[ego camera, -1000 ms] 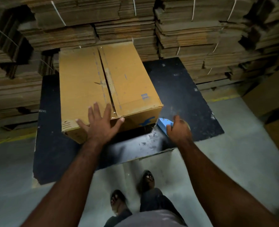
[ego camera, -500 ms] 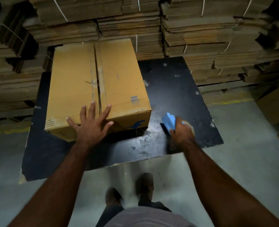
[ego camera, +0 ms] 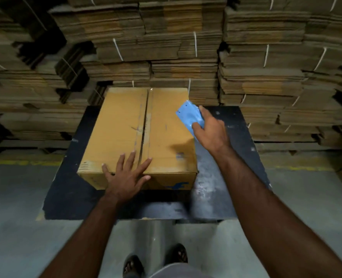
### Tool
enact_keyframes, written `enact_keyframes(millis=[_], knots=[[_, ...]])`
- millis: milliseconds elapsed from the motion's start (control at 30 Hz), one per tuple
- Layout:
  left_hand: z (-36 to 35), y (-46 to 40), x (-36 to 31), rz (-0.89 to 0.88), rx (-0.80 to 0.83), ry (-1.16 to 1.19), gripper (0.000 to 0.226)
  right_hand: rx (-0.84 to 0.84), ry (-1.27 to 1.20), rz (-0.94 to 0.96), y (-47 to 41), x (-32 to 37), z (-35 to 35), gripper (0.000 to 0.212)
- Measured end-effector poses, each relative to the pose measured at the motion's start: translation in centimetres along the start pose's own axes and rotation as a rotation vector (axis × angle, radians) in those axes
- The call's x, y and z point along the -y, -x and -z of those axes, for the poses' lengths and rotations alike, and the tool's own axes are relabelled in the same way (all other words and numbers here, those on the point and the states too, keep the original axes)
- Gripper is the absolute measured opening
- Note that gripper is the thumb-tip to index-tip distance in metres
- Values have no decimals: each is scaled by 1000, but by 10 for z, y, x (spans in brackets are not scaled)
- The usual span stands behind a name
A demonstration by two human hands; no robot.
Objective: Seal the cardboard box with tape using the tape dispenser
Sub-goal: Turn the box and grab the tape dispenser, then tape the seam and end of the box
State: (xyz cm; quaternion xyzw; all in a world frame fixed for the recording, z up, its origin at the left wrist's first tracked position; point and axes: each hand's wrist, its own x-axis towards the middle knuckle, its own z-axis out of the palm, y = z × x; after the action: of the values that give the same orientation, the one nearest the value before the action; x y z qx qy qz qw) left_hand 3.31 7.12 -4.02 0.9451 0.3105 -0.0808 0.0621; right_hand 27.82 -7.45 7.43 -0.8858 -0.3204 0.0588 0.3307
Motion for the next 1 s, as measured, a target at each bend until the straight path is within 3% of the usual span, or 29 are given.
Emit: enact_keyframes(millis=[133, 200, 267, 333, 400, 467, 533, 733, 1000], knots=[[3, 4, 1, 17, 21, 3, 59, 85, -161, 82, 4, 53, -25, 63], [3, 9, 2, 15, 29, 16, 59, 198, -415, 0, 9, 74, -41, 57], [2, 14, 6, -7, -18, 114, 62, 284, -674, -143, 16, 91, -57, 37], [9, 20, 15, 12, -199, 398, 64, 347, -939, -347, 22, 101, -68, 24], [19, 25, 31, 75, -463, 691, 62, 488, -1223, -485, 25, 106, -75, 42], [34, 29, 54, 197, -648, 831, 49, 624, -1387, -481, 27, 108, -80, 56], [51, 31, 76, 286, -696, 876, 34, 690, -1414, -448, 32, 116, -82, 57], [117, 20, 103, 344, -513, 1257, 38, 740, -1320, -426, 39, 142, -97, 59], [199, 12, 105, 296, 78, 1329, 56, 632, -1032, -433, 52, 171, -105, 38]])
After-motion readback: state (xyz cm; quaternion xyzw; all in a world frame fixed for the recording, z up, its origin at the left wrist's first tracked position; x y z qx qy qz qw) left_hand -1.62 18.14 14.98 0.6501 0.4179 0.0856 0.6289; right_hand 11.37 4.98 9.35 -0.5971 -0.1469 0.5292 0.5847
